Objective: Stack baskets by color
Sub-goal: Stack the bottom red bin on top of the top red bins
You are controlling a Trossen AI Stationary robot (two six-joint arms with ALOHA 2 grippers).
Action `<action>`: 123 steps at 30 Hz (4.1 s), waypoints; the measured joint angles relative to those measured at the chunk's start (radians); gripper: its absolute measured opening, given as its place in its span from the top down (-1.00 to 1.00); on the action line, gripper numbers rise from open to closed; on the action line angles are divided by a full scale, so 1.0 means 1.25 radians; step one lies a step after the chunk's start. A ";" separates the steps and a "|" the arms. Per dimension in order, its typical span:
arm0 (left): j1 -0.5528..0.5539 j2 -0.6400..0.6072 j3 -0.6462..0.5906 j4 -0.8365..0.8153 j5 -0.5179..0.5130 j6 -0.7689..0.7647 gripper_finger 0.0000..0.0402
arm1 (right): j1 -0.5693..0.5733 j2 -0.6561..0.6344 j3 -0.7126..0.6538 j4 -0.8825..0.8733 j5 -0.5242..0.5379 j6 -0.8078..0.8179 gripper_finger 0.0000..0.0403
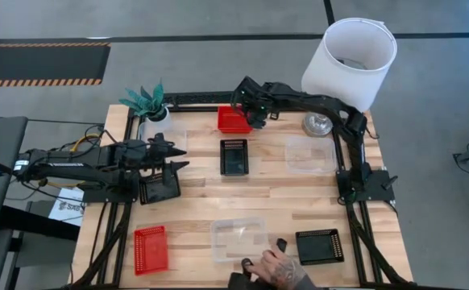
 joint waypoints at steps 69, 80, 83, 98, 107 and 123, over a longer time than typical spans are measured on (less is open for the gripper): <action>-0.758 0.526 0.168 -0.407 0.098 -0.677 0.06 | 0.845 -0.296 -0.202 0.281 0.061 1.792 0.20; -0.758 0.604 0.168 -0.341 0.114 -0.631 0.06 | 0.873 -0.293 -0.248 0.354 0.089 1.819 0.25; -0.759 0.604 0.168 -0.340 0.115 -0.633 0.06 | 0.876 -0.282 -0.247 0.370 0.100 1.814 0.26; -0.755 0.604 0.168 -0.347 0.133 -0.634 0.96 | 0.867 -0.172 -0.248 0.402 0.105 1.807 0.28; -0.743 0.594 0.208 -0.351 0.136 -0.594 1.00 | 0.851 -0.153 -0.247 0.435 0.102 1.780 0.28; -0.600 0.503 0.361 -0.358 0.086 -0.299 1.00 | 0.845 -0.166 -0.246 0.616 0.088 1.485 0.28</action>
